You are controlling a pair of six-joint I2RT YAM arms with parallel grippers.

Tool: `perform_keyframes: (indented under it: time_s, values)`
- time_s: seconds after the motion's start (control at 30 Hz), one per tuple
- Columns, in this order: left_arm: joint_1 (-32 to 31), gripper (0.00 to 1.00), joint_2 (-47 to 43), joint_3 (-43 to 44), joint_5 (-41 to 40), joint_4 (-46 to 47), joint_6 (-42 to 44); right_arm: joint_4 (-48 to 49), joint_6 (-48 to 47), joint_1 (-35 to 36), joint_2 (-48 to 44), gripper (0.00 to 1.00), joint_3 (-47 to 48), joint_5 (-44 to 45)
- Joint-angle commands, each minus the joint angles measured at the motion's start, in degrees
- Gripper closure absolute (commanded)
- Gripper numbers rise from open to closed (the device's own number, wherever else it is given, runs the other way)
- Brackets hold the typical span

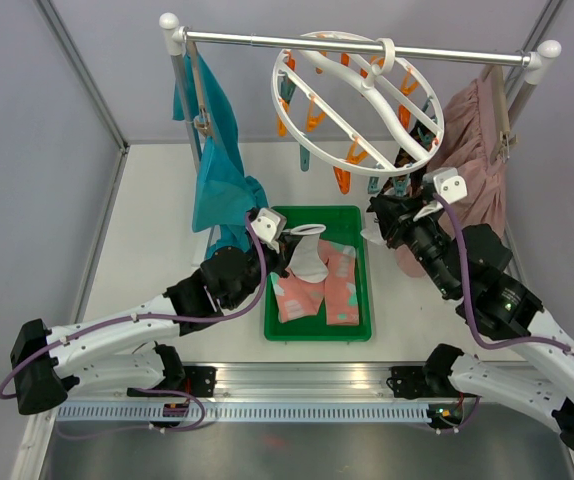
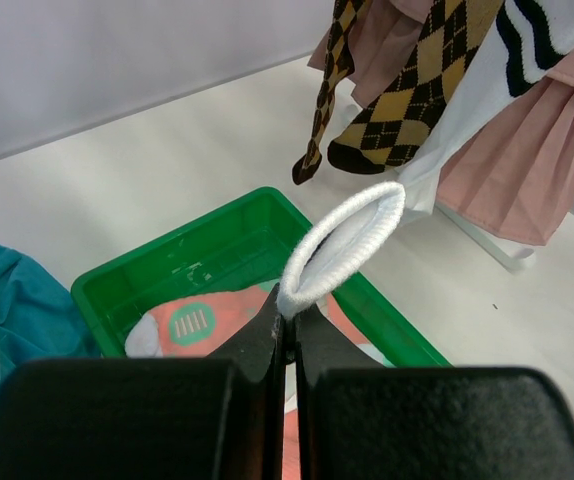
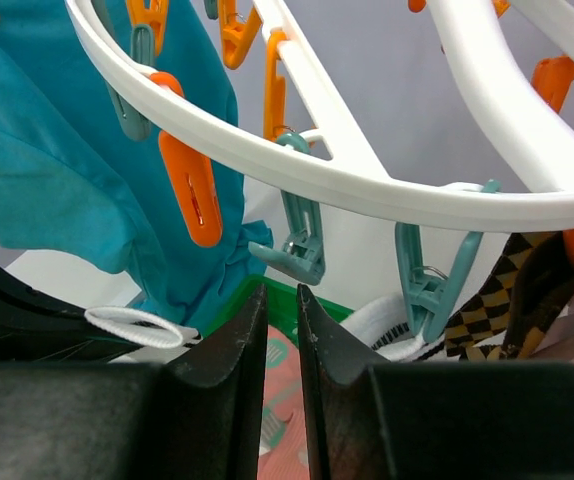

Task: Clip the socks to the hanger
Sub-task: Rotate the hanger.

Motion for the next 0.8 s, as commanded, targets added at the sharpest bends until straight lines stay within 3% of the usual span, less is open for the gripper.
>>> perform_keyframes:
  time_s: [0.0, 0.2, 0.77]
  values:
    - [0.2, 0.98, -1.2, -0.4, 0.5, 2.4, -0.8, -1.7, 0.3, -0.1, -1.9, 0.76, 0.6, 0.7]
    - [0.2, 0.98, -1.2, -0.4, 0.7, 2.7, -1.0, -2.5, 0.5, -0.2, -2.2, 0.8, 0.5, 2.6]
    - [0.3, 0.98, -1.2, -0.4, 0.6, 2.6, -0.9, 7.0, 2.8, -0.2, -1.1, 0.84, -2.7, 9.3]
